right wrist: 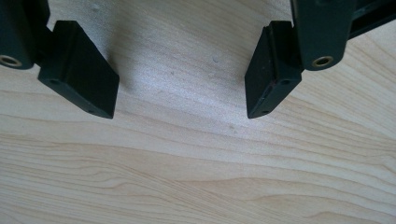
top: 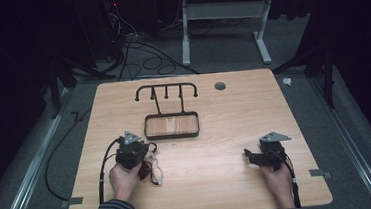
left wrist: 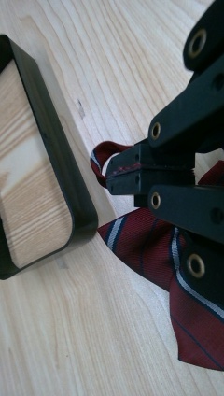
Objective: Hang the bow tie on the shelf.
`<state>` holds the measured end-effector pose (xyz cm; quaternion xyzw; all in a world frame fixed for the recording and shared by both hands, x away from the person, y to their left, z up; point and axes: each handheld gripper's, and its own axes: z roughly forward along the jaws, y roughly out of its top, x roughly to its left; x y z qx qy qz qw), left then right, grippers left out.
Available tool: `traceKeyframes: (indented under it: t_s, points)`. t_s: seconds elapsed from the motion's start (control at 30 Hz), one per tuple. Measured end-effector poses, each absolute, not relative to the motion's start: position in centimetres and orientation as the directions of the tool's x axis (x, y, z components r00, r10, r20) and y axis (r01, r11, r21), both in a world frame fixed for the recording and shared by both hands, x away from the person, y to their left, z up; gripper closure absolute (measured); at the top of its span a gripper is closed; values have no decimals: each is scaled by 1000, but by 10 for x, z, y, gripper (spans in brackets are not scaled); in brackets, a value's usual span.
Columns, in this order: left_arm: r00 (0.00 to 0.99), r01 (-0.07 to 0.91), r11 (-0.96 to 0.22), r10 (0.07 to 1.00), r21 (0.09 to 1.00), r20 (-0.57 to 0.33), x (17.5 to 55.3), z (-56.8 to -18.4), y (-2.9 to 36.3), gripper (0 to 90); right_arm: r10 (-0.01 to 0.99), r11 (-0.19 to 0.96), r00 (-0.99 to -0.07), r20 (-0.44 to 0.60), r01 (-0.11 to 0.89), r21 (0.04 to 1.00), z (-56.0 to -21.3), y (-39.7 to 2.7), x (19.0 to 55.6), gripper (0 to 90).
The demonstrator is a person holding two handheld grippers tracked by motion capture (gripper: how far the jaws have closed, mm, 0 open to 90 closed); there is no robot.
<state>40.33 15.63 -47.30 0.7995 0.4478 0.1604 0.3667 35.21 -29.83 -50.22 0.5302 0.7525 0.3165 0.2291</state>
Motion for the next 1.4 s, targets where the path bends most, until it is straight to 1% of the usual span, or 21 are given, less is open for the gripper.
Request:
traceKeyframes:
  t_s: [0.47,0.77,1.13,1.4]
  points:
    - [556,561,-292,826,775,-91,391,-453,163,899,943,238,-333,-10,653,719,-502,-298,352,273]
    - [550,543,-272,830,794,-92,384,-445,169,899,943,238,-333,-10,653,719,-502,-298,352,273]
    - [554,502,-266,829,823,-70,377,-428,172,899,943,237,-332,-9,653,720,-502,-298,352,273]
    - [559,490,-255,826,834,-77,375,-421,171,899,943,238,-333,-10,653,719,-502,-298,352,273]
